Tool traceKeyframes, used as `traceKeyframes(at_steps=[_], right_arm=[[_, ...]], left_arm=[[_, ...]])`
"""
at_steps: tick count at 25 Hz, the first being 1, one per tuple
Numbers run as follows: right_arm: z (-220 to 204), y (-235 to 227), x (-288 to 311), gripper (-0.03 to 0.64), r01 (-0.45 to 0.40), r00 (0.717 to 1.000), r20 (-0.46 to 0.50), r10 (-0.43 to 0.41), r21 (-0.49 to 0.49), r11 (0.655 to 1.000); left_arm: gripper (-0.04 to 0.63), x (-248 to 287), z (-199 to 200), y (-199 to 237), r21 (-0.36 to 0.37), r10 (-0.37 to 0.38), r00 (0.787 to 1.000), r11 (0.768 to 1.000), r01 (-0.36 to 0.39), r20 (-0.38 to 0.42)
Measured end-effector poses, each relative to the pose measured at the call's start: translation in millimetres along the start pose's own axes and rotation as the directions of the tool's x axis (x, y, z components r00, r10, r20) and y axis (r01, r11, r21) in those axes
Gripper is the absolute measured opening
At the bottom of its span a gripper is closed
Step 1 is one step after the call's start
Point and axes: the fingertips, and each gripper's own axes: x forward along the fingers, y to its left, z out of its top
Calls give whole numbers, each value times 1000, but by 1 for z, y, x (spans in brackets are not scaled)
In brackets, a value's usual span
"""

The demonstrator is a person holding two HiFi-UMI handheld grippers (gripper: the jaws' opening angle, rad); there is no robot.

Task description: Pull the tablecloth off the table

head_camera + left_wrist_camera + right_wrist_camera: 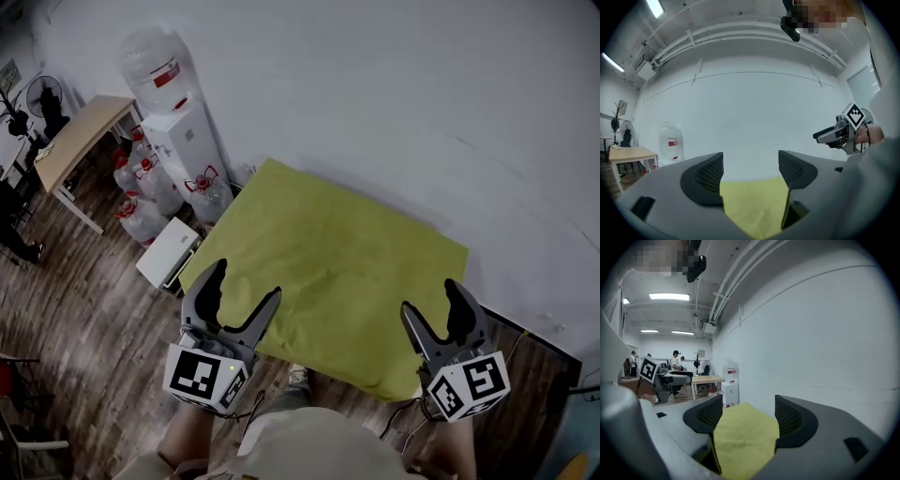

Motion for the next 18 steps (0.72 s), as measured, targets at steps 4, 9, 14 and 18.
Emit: traceKeyframes(at_steps=[4, 9, 14, 18], right_arm=[[-5, -3, 36, 354, 6, 998, -61, -9, -52, 999], [-18, -6, 70, 356, 18, 994, -107, -25, -70, 997], [-25, -11, 90, 359, 35, 992, -119, -42, -59, 998], [-30, -25, 96, 365, 41, 989, -137, -48, -53, 998]], left_arm=[[362, 28, -15, 28, -11, -16, 999, 1000, 16, -28], [362, 47, -40, 52, -12, -39, 996, 999, 38, -81], [362, 59, -61, 68, 18, -24, 992, 999, 26, -126], [362, 70, -67, 73, -24, -25, 989, 999, 22, -144]])
